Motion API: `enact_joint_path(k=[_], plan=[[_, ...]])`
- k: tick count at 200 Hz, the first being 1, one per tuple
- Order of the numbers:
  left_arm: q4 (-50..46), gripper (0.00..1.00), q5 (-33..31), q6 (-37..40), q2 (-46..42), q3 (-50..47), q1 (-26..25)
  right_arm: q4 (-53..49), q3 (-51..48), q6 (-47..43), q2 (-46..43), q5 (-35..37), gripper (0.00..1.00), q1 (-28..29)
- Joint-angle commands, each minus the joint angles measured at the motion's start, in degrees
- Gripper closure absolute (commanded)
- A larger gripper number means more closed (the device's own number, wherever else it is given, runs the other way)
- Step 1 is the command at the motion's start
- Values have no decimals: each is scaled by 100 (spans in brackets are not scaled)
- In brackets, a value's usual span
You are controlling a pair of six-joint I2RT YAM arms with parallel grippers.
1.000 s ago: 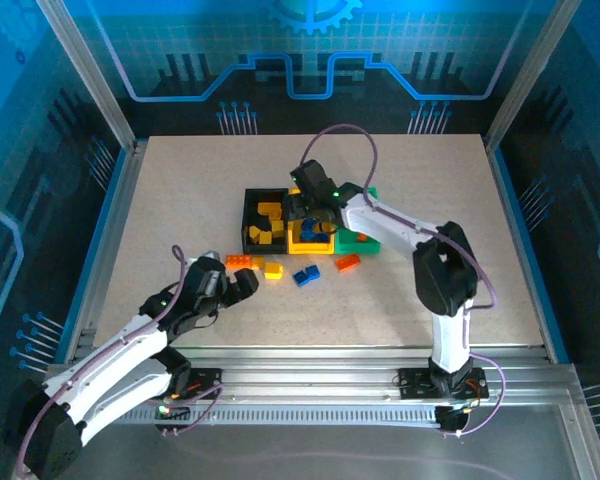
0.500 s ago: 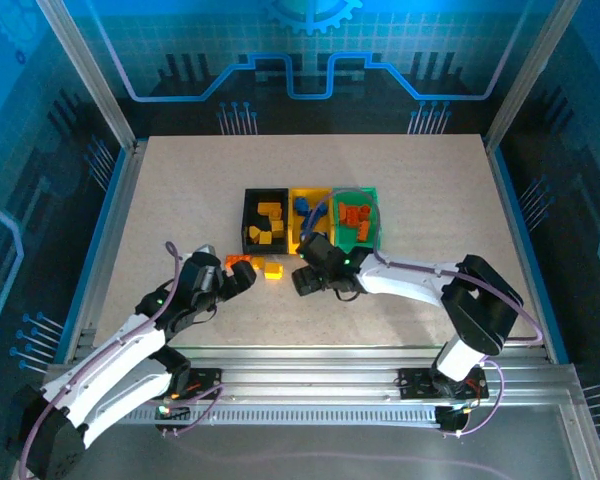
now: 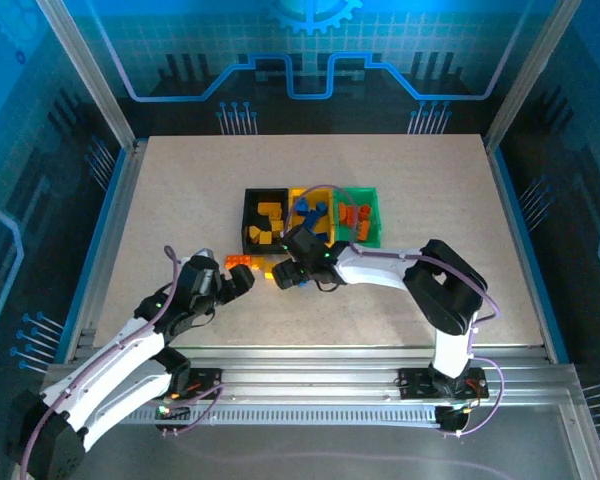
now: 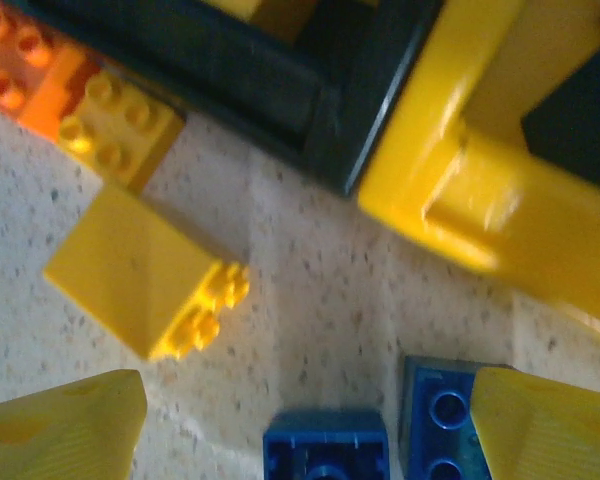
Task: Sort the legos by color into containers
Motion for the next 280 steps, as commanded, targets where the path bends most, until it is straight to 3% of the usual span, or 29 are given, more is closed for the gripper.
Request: enact_joint_path(k=[1,62,104,136,185,230,280], plan=[[-118,1,116,5,-111,-80,68,-140,165,-166,221,-95,14,-64],[-53,1,131,20,-146,-177,98,-508,-832,372,-396,-436,16,138],[-62,1,181,46,-147,-191,139,-754,-1686,867,-1413,-112,16,518],[-76,1,206,86,-136,-156,178,-1017,-1698,907,-2018,383,15,661],[-75,1,239,88,-132,-113,194,-1471,-1781,1029,-1836,939,17,335],[-13,1,256,84,-73,-128,210,-914,-1809,829,-1262,712,30,296],[35,1,285,74,8,-140,226,-991,-1556,728,-911,801,57,305]])
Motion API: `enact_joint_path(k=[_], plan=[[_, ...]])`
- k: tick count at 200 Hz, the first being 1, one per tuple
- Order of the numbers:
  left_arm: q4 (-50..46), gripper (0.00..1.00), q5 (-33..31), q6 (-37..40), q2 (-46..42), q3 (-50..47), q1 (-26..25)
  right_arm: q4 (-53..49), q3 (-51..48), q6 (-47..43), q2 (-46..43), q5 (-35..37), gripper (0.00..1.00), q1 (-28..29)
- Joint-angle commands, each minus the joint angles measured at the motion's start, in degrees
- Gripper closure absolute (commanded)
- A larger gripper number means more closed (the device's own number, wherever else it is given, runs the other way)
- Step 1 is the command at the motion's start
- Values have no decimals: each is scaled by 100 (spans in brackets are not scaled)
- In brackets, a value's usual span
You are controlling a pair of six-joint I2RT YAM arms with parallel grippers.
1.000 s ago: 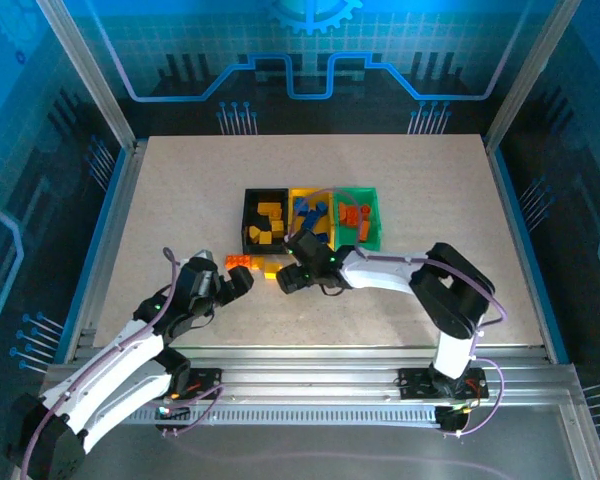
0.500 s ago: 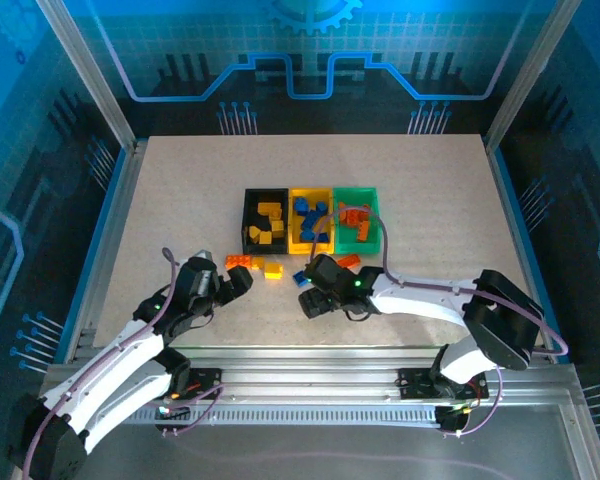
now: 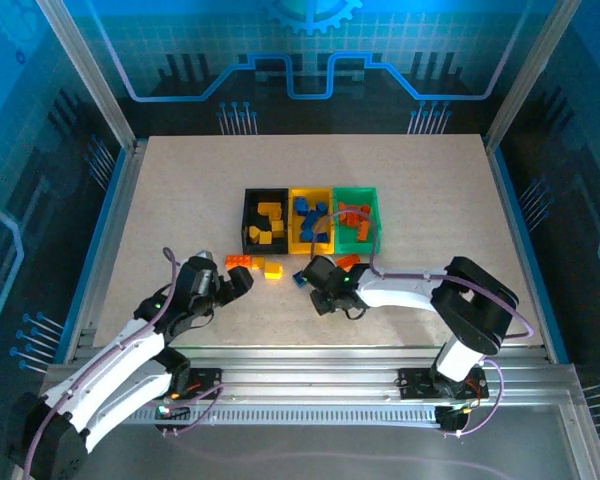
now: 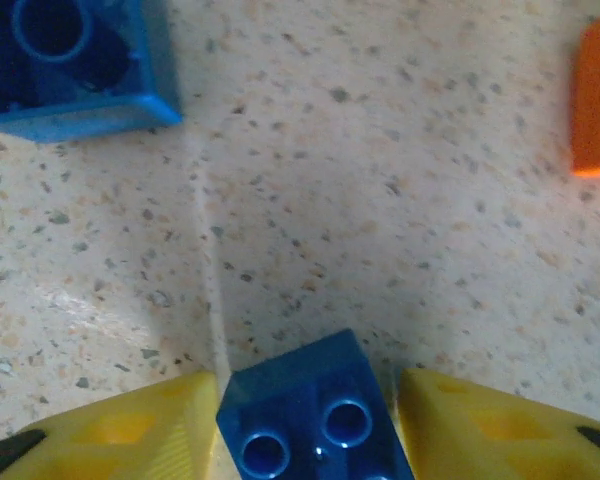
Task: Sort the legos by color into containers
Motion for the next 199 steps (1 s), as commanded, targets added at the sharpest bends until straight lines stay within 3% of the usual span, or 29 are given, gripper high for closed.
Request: enact_joint_path(k=[1,25,68,128,144,158,170,199], plan=[[33,1,120,61,10,-40,77,10,19,-15,199,192,57,-43],[76,1,149,68,19,-46,71,26,47,-157,-128,212,66,-58],[52,1,178,64,20,-50,81,-152,1064,-476,-630,401,66,-452],[-62,1,224,34,-90,-67,83,-395,2823,-621,780,301,61,-1309],[-115,1,228,25,-147,-62,87,-507,3305,-660,1188,306,55,-1449],[-163,1,224,36,-186,-49,80,-559,3628,-717,1391,226,37,-1541],[-219,1,215,55,-225,-33,87,-536,3757,-812,1386,176,27,-1546],[-294,1,168,62,-334,-17,90,-427,3484,-819,999,24,22,-1407]])
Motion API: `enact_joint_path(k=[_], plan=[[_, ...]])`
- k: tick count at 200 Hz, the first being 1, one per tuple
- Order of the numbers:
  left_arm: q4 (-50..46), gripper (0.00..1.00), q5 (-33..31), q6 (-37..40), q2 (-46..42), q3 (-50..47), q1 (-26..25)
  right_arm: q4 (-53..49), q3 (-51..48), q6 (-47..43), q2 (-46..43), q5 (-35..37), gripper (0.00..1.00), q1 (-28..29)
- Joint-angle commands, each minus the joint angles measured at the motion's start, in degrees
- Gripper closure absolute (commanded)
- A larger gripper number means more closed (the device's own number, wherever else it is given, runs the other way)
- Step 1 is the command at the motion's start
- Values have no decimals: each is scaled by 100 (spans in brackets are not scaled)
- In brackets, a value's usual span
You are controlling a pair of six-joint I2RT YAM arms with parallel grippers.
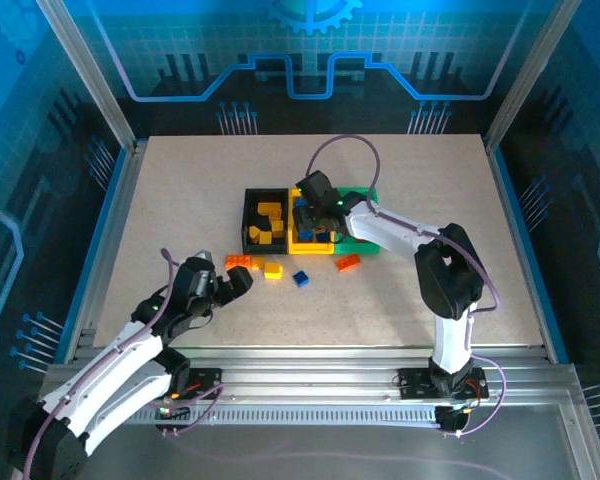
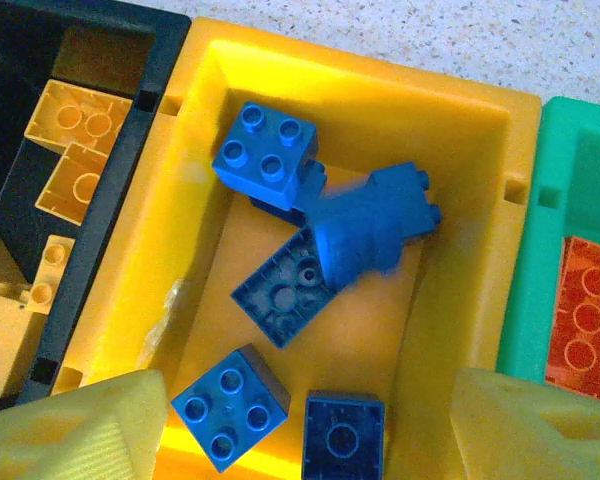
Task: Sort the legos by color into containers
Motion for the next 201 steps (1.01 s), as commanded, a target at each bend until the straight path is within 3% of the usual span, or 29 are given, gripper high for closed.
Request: enact_joint_path(k=[1,63,113,141,162,201], plan=[[-210,1,62,59,-136,-16,63,-48,-5,-76,-412,-135,22,142],[-133,1,12,91,-127,-65,75,699,-1804,513,-953,-275,14,1012],[-154,1,9,118,-127,-85,90,971,-1970,630,-313,-329,16,1287],[-154,1,24,98,-130,-96,88,1006,-1837,575,71,-333,30,1276],[-173,1,29,108,-131,-86,85,939,-1769,566,226,-329,48,1292],[-163,1,35,260,-107,25,98,970,-1944,504,-317,-316,66,1219]])
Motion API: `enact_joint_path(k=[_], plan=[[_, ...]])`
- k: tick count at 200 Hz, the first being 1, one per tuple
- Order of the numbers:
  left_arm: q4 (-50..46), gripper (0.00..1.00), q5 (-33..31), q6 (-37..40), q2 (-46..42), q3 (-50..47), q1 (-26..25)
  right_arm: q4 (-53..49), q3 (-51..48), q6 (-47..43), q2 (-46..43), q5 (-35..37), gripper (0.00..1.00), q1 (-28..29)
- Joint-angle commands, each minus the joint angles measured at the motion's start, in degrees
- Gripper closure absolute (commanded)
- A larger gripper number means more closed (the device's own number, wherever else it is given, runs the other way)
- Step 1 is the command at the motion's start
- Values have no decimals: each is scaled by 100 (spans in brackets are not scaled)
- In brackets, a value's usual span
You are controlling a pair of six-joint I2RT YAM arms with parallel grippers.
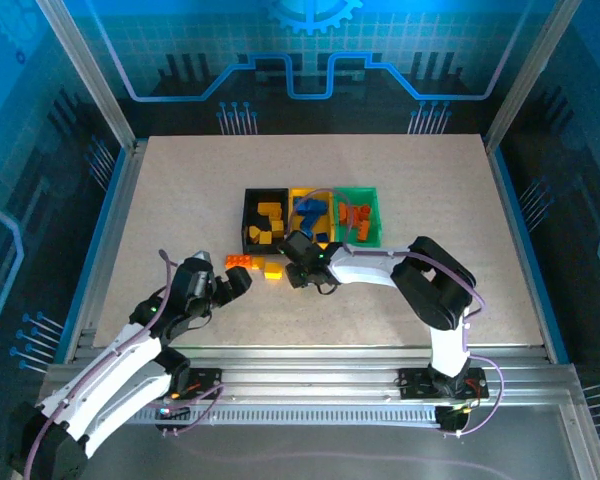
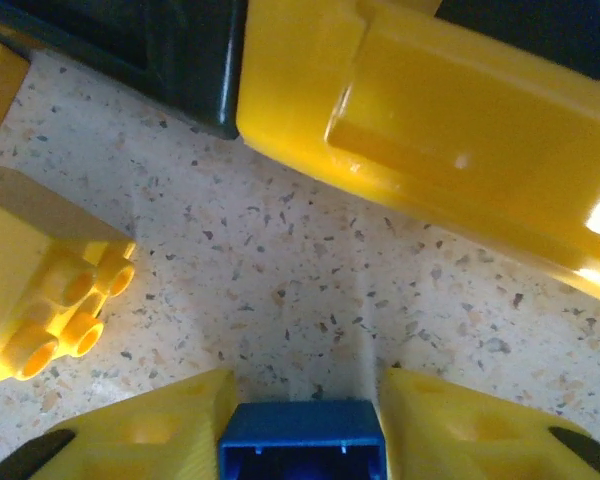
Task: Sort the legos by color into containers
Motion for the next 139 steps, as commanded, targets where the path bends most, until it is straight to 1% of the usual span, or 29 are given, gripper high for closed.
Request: enact_joint_path(k=[1,29,44,71,90,98,105,111,112,113,114,118,127,139], plan=[[-117,1,37,255,-5,38,63,7,-112,-19,-377,-14,66,-23],[-100,1,76,495,180,264,56,-40,-47,-55,-1047,171,68,-210],[-98,1,86,565,377,421,54,-98,108,-83,-1205,288,68,-376],[86,1,219,653,707,561,53,-386,715,-145,-931,484,65,-742],[218,1,306,755,926,669,47,-607,1218,-145,-538,573,60,-935],[263,1,355,822,1069,731,41,-681,1468,-154,-340,598,56,-1007],[280,1,394,895,1206,821,35,-747,1661,-159,-201,610,49,-1067],[271,1,402,951,1333,900,21,-776,1812,-177,-105,576,42,-1118],[268,1,405,967,1354,920,16,-776,1812,-177,-105,576,42,-1118],[267,1,406,975,1378,939,10,-788,1860,-180,-69,560,40,-1134],[266,1,402,993,1399,958,7,-788,1860,-180,-69,560,40,-1134],[266,2,394,1039,1485,1016,-6,-807,1968,-181,-16,522,33,-1167],[258,3,352,1135,1710,1145,-76,-796,2095,-194,28,456,24,-1216],[259,6,237,1271,2000,1313,-209,-765,2170,-215,-29,425,19,-1224]])
